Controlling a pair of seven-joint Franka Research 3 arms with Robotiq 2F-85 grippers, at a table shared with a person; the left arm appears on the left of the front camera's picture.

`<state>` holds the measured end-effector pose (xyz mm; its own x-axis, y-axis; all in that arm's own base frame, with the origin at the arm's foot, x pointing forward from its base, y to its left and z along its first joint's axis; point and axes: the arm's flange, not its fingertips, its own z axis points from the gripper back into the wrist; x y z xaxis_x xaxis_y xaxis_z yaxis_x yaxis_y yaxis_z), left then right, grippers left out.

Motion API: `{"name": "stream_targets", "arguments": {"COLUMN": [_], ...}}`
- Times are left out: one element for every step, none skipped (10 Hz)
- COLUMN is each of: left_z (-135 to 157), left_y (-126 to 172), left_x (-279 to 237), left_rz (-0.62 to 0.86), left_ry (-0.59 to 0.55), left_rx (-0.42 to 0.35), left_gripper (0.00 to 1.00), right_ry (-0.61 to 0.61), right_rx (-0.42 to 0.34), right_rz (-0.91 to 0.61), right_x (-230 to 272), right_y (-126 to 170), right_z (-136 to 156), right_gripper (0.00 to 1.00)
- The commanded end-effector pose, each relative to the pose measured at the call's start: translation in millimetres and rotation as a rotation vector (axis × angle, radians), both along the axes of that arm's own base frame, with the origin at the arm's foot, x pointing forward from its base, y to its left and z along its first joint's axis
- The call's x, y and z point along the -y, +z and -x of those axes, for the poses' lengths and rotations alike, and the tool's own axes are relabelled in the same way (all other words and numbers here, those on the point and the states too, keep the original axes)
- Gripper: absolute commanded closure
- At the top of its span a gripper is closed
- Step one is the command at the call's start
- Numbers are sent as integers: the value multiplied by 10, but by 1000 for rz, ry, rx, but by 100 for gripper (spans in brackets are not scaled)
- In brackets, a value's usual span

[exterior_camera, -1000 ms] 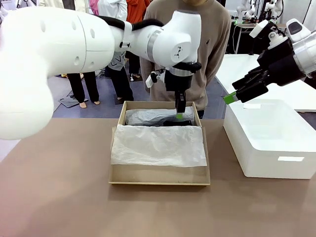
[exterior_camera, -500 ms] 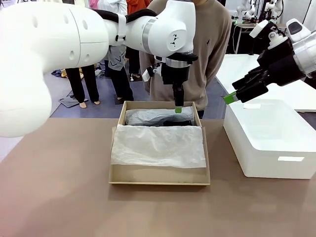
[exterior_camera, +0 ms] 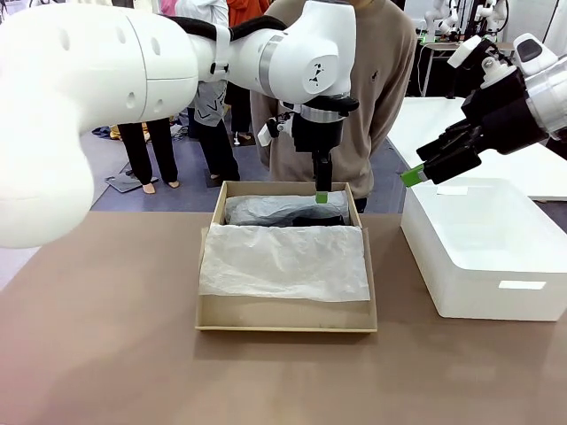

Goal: Pack the shoes into the box.
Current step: Close the Shoes Box.

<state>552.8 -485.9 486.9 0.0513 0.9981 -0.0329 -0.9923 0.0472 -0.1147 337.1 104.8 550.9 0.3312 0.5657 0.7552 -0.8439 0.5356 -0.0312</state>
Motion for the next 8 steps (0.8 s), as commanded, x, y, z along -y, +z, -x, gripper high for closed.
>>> {"name": "stream_targets", "arguments": {"left_z": [7,7,-1,77,116,165,192,198], "left_y": [8,8,0,123,226,332,431,532], "left_x": [-10,-10,-1,-103,-264,-451,-622,-807], "left_rz": [-14,-14,0,-22,-33,-62,-85,-85], "left_ry": [23,23,0,-116,-187,-294,-389,-475], "left_rx": [12,12,0,36,31,17,21,25], "left_gripper": [0,0,0,0,0,0,0,0], "right_ry": [13,13,13,13,13,13,13,13], "right_rx": [2,2,2,2,2,2,2,2], "right_rz": [-16,-16,-16,-16,-16,-16,-16,-16], "right_x": [2,2,2,2,2,2,2,2], "right_y": [-6,-6,-6,-6,-6,-6,-6,-6], "right_z": [-17,-17,-17,-17,-17,-17,-17,-17], "right_gripper": [0,0,0,0,0,0,0,0]}}
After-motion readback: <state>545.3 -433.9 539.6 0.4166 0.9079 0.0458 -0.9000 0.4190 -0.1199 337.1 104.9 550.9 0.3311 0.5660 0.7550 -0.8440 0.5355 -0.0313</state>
